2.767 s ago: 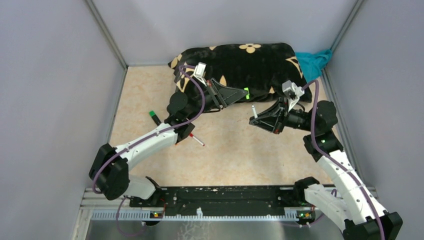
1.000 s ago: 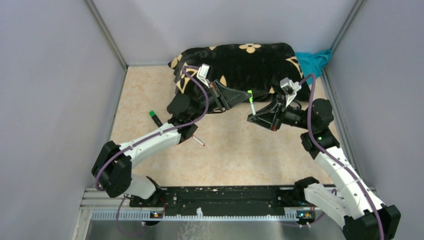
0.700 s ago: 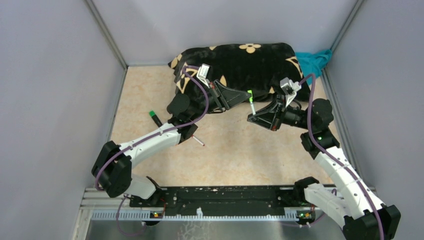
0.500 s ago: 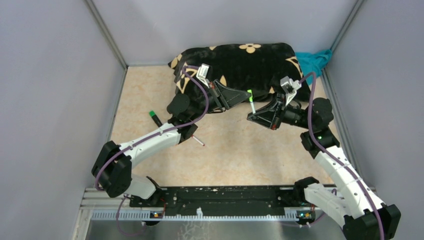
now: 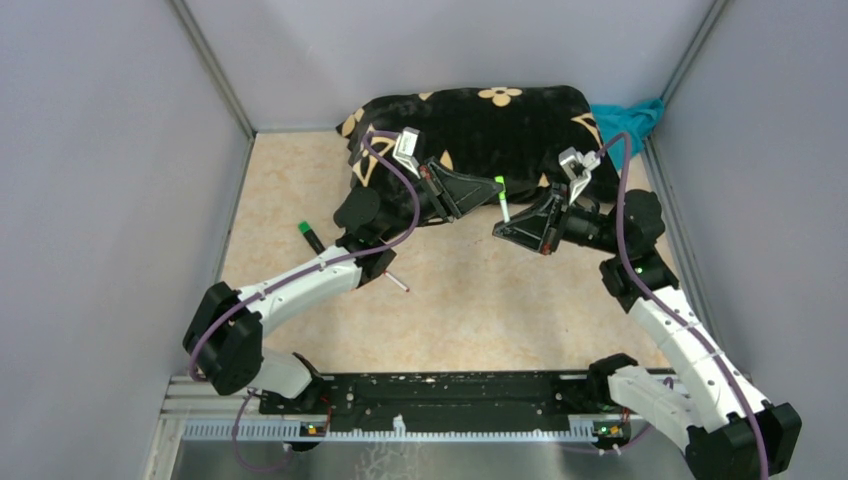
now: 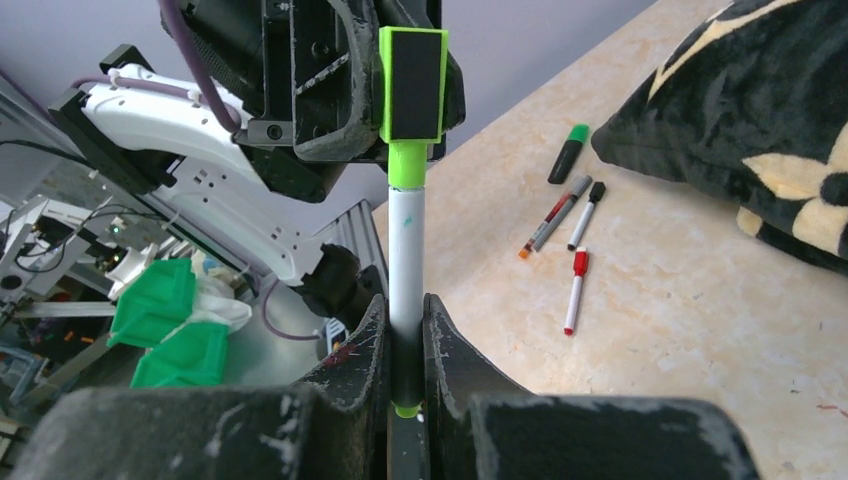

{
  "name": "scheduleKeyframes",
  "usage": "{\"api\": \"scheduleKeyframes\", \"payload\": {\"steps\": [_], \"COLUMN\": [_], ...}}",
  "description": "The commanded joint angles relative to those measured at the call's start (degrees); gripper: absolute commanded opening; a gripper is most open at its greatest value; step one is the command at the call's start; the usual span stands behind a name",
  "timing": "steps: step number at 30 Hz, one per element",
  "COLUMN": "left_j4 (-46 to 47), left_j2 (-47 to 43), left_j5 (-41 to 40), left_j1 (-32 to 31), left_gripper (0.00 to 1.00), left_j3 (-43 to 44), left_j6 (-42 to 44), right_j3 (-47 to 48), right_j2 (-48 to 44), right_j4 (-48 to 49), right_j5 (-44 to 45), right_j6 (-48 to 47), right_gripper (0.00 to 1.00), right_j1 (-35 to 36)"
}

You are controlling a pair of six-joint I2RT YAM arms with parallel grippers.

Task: Insert the pens into the pen caps

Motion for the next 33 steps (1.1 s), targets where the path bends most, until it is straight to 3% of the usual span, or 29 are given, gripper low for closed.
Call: {"api": "scheduleKeyframes", "payload": {"steps": [1,7,14,26,31,33], "left_j4": [-6.26,-12.5,-10.92,-9.71,-9.97,-10.44], "left_j2": [0.01,0.23,0.75,-1.98,-4.94,-6.26], "left_j5": [5.55,9.57,12.27,7.84,2.26,-0.1], "left_j1": [-2.66,-2.81,-3.11,-3.06,-2.98,-2.98], "left_gripper": [0.0,0.0,0.0,0.01,0.18,0.3], "left_j3": [0.37,0.22,-1.59,-3.59,-3.36,-3.4], "left_j6": [7.27,8.07,5.77,5.65,6.28,6.86], "right_j3": [5.31,6.74,8.54,7.2,5.17,4.56], "right_j2": [0.86,1.7,4.02,4.25,3.33,3.04], "right_j4": [4.34,4.94,6.42,8.13,5.38,4.54], "right_j5": [4.98,5.23,5.31,-0.48,-2.52,-3.23], "right_j6": [2.92,0.78,-2.02,-5.23,-8.56,-9.63], "right_gripper": [0.0,0.0,0.0,0.0,0.0,0.0], "right_j1": [0.35,0.27,-0.13,-1.21,-1.19,-1.23]}}
